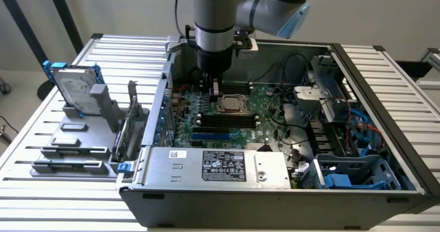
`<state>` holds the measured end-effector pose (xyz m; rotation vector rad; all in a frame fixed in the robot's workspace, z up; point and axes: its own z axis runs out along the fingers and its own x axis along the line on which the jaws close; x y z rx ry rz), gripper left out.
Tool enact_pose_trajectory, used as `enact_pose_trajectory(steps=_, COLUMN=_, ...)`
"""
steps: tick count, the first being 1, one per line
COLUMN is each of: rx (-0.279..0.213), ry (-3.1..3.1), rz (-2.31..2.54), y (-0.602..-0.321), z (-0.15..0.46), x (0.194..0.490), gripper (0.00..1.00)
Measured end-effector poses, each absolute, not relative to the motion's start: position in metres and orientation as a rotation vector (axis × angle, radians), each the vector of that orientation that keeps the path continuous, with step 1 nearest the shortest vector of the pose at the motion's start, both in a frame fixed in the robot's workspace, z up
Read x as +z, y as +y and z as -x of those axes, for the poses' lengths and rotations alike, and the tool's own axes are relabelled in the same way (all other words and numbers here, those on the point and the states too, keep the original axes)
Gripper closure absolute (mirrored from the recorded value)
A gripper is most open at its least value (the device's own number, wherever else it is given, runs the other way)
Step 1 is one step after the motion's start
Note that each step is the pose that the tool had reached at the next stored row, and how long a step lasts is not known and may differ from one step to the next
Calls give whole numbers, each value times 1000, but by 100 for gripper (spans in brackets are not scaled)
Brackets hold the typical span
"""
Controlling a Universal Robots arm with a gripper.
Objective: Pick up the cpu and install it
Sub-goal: 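Install the first cpu locking lever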
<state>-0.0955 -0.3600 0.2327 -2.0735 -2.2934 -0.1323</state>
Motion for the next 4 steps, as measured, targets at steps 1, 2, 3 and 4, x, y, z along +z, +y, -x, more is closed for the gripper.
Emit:
enact_pose_trajectory(steps=1, rx=-132, ry=-2293, rz=2074, y=-360, z=95, x=233, gripper=89)
enact_pose_trajectory(steps=2, rx=-132, ry=-2293, rz=2074, y=-360, z=96, x=233, gripper=89)
enact_pose_trajectory(steps=3, rx=-132, ry=-2293, rz=2074, y=-360, z=96, x=233, gripper=89)
enact_pose_trajectory(steps=4, rx=-132, ry=-2293, rz=2074, y=-360, z=95, x=233, gripper=89)
